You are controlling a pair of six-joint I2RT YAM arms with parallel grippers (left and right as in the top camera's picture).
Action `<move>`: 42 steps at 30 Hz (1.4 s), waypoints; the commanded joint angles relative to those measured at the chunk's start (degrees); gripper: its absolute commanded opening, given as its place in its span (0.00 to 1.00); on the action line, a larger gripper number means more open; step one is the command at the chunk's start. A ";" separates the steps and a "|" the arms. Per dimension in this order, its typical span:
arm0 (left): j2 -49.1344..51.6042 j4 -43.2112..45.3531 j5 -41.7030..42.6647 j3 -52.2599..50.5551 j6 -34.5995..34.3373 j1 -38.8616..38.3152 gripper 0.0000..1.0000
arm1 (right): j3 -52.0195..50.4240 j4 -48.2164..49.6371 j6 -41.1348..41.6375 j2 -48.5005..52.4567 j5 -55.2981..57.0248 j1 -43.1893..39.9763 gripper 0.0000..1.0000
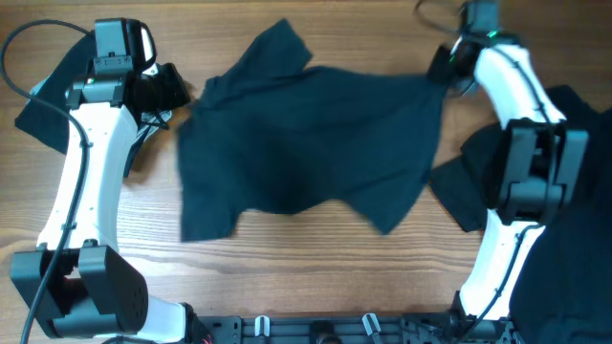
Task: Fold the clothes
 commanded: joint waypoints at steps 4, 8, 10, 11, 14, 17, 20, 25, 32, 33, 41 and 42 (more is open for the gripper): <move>-0.90 -1.01 0.63 -0.39 1.16 0.13 0.53 | 8.90 -3.28 -5.99 -4.85 -0.66 -2.32 0.75; -0.61 -6.14 0.66 -0.44 1.18 -0.07 0.51 | 8.90 -13.60 -4.92 -14.51 -4.70 -2.32 0.75; 0.50 -7.58 1.84 -1.97 2.51 -1.05 0.49 | 8.87 -19.45 -4.46 -20.15 -9.07 -2.25 0.75; 1.18 -7.23 3.91 -3.21 4.90 -1.77 0.49 | 8.87 -22.01 -4.37 -22.08 -10.91 -2.10 0.75; 4.92 -3.28 5.40 -8.81 8.66 -5.29 0.48 | 8.87 -32.92 -2.54 -26.73 -15.41 -2.03 0.75; 10.25 1.05 4.04 -12.26 8.61 -6.75 0.45 | 8.26 -41.18 -3.41 -26.97 -15.43 -2.03 0.75; 15.91 4.24 4.09 -13.16 8.39 -6.73 0.45 | 5.57 -42.12 -4.87 -26.97 -15.50 -2.03 0.75; 22.14 8.59 5.53 -13.16 7.98 -7.06 0.37 | 1.44 -40.13 -4.61 -26.97 -15.47 -2.03 0.76; 22.73 7.76 -14.69 -13.09 -3.67 -1.75 0.04 | -19.69 -31.65 -1.36 -26.97 -15.50 -2.03 0.72; 22.73 7.76 -12.76 -13.09 -3.65 0.02 0.04 | -23.65 -30.27 -1.33 -26.97 -15.56 -2.01 0.71; 22.73 7.67 -6.16 -13.09 -3.61 2.91 0.11 | -47.54 -17.31 1.97 -26.97 -20.96 10.34 0.68; 22.73 7.52 -6.16 -13.09 -3.61 2.91 0.12 | -48.94 -15.98 5.05 -26.97 -19.89 11.67 0.68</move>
